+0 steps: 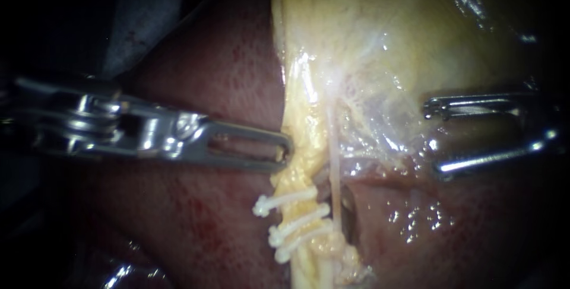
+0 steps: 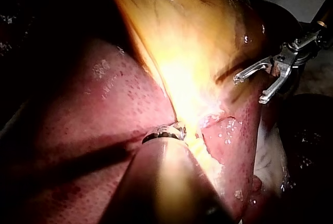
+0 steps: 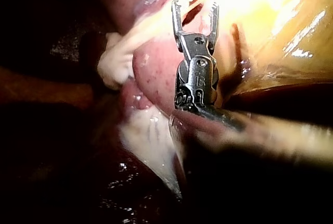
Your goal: Going back third clip left tube
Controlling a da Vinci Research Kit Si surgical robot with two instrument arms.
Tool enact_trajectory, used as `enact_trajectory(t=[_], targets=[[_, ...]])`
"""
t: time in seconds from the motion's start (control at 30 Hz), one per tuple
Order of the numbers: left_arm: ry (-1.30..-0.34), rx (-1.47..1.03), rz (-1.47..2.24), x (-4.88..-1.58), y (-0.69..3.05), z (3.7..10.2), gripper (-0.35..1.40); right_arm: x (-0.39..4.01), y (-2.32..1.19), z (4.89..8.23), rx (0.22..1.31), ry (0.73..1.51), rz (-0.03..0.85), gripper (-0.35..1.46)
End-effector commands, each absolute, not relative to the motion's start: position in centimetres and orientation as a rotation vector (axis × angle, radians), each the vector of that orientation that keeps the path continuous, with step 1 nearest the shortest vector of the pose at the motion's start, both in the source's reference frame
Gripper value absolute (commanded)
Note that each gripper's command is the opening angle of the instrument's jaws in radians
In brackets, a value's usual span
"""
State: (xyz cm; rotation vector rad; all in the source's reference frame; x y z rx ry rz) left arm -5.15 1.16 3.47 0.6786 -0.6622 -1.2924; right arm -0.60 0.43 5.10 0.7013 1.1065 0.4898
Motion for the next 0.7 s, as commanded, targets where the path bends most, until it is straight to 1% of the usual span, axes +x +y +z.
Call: enact_trajectory(t=[0.03, 0.3, 0.7], targets=[[-0.660, 0.681, -1.292, -5.18, 1.15, 3.48, -0.35, -0.60, 0.43, 5.10, 0.701, 1.106, 0.490, 0.60], [-0.658, 0.689, -1.287, -5.29, 1.10, 3.48, -0.35, -0.59, 0.43, 5.10, 0.701, 1.106, 0.490, 0.60], [-0.658, 0.691, -1.284, -5.32, 1.08, 3.49, -0.35, -0.59, 0.42, 5.09, 0.701, 1.106, 0.490, 0.60]])
